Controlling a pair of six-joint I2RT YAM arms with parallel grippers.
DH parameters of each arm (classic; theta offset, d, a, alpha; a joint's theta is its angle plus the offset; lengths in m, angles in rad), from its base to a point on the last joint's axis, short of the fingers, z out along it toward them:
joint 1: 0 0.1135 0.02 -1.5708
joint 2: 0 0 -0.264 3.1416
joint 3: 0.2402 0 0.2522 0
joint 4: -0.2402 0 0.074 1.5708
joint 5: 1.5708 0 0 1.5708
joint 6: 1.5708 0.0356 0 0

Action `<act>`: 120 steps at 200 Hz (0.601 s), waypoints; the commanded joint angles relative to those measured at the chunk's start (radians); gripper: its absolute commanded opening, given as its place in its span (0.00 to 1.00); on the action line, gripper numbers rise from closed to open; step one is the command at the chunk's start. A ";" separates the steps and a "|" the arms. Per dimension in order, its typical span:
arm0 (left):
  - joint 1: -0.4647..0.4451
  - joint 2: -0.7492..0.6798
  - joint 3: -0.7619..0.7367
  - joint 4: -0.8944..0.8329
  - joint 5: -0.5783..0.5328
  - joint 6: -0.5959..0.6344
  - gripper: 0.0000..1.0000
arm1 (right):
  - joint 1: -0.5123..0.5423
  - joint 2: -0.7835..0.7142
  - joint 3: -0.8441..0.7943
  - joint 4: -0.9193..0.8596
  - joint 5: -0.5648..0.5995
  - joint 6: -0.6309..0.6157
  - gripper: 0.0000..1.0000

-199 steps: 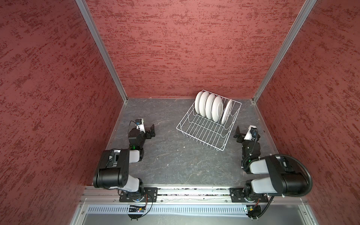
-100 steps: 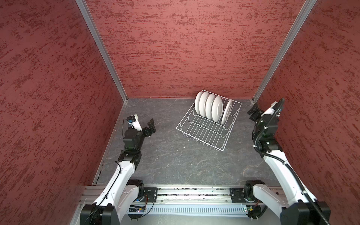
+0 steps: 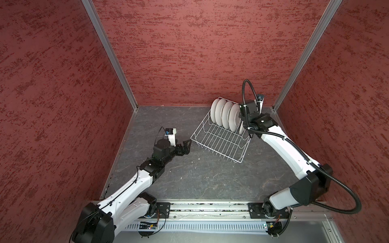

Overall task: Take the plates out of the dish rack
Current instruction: 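Move the right gripper to the blue-striped plate while the left gripper advances toward the rack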

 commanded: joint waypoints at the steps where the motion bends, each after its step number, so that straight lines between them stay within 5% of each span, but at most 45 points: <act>1: -0.013 0.020 0.035 -0.003 0.042 -0.036 0.99 | 0.011 0.083 0.101 -0.138 0.075 0.054 0.99; 36: -0.018 0.029 0.043 -0.001 0.041 -0.030 0.99 | 0.015 0.201 0.186 -0.185 0.036 0.147 0.99; 120: -0.038 0.007 0.059 -0.089 0.061 -0.059 0.99 | 0.018 0.356 0.207 -0.117 0.044 0.154 0.90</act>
